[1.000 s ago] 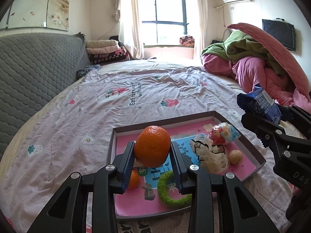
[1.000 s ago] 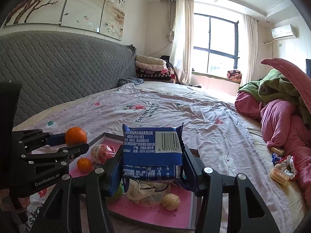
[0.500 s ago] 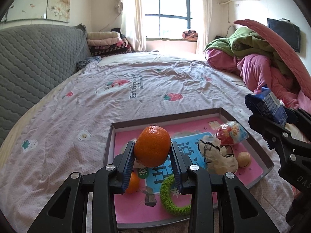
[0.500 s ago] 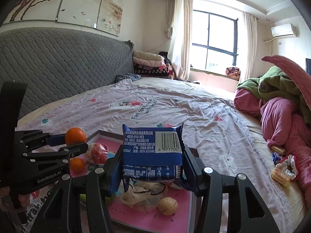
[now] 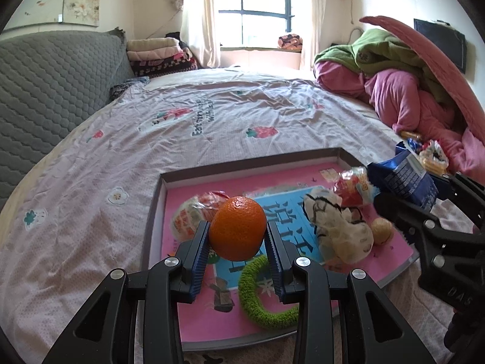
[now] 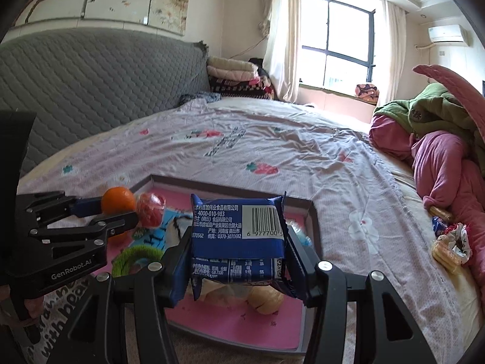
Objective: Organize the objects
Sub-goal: 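Lift the orange and the blue snack packet up over the pink tray, then lower the orange beside the green ring while right gripper lowers the packet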
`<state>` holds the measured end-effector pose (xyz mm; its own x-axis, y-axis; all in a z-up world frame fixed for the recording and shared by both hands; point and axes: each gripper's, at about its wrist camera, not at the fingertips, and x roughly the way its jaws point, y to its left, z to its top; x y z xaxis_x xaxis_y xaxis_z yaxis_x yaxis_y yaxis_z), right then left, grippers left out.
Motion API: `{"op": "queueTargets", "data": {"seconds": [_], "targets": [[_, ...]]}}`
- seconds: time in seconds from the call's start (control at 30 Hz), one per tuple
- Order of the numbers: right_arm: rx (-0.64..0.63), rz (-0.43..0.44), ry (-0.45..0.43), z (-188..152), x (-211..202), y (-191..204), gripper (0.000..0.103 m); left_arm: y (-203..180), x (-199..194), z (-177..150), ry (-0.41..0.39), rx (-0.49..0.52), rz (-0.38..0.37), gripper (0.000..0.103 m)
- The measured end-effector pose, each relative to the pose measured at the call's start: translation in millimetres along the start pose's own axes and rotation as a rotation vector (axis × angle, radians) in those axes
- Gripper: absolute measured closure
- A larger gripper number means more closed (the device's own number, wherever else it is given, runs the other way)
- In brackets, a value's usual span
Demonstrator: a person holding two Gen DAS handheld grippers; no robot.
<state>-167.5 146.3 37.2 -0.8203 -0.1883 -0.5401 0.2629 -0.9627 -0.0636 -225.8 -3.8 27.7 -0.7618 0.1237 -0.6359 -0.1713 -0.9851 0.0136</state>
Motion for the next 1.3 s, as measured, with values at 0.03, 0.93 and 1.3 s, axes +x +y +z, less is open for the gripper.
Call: {"op": "queueTargets", "data": {"seconds": [0.03, 0.93, 1.3], "targets": [[-0.005, 0.002, 0.004, -1.4, 0.7, 2.4, 0.048, -0.5, 1.5, -1.1, 0.004, 0.002, 0.003, 0.066], [-0.072, 0.081, 0.172, -26.4, 36.1, 29.5, 0.048, 7.4, 26.3, -22.4, 0.154, -0.059, -0.051, 0.066], [-0.043, 0.090, 0.217, -31.9, 43.7, 24.9, 0.048, 10.7, 33.8, -26.1, 0.196, -0.079, -0.058, 0.066]]}}
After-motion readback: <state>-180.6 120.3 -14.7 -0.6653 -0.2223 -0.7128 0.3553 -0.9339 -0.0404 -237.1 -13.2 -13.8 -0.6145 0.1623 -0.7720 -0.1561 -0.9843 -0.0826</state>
